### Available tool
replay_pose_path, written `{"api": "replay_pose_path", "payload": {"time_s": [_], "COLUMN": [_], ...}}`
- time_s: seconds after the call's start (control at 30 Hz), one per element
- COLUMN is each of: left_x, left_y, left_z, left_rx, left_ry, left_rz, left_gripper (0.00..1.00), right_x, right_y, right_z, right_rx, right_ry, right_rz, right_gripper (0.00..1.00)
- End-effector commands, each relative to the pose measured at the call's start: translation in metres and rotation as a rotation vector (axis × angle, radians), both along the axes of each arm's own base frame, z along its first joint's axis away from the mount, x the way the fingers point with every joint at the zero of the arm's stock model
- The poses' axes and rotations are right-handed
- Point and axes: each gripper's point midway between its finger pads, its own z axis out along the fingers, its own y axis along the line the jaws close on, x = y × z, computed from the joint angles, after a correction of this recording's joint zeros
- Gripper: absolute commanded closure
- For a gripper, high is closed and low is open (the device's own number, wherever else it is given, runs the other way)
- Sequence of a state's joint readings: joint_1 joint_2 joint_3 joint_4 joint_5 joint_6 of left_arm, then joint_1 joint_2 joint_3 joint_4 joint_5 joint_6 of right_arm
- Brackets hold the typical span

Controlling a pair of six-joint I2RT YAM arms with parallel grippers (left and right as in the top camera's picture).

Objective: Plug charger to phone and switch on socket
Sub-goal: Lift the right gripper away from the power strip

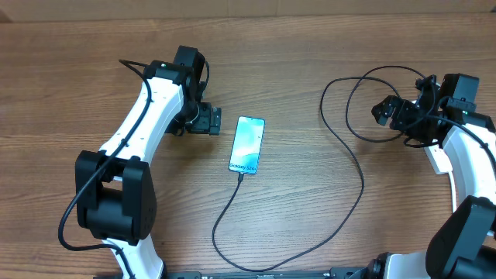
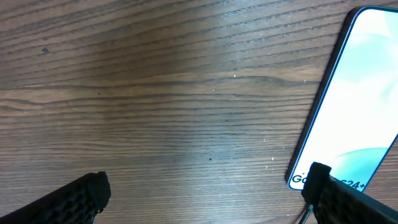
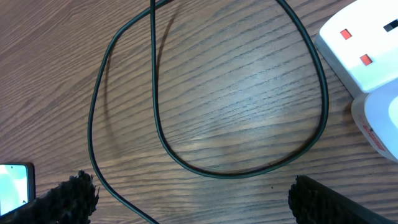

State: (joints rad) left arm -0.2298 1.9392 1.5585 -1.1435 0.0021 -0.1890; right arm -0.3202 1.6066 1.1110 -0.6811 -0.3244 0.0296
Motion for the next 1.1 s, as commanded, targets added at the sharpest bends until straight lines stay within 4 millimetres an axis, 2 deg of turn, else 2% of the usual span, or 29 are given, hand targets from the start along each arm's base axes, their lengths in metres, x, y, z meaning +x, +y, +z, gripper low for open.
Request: {"api": "replay_pose_path", "payload": {"time_s": [0.0,0.73,1.07], "left_x": [0.003,0.003,0.002], "left_y": [-0.001,-0.001,-0.001], "left_z": [0.010,0.010,-0.002], "left_rx": [0.004,0.004,0.012], "left_ry": [-0.031,-0.031,0.001], "left_rz": [0.013,0.013,0.012], "left_gripper": [0.00,0.00,0.00], "right_x": [0.004,0.004,0.004], "right_y": [-0.002,-0.002,-0.002], "right_z": [0.006,0.006,0.006], "right_rx": [-0.017,-0.017,-0.017], "right_ry": [-0.017,-0.017,-0.017], "right_rz": [0.002,0.002,0.002], "right_gripper": [0.00,0.00,0.00]}}
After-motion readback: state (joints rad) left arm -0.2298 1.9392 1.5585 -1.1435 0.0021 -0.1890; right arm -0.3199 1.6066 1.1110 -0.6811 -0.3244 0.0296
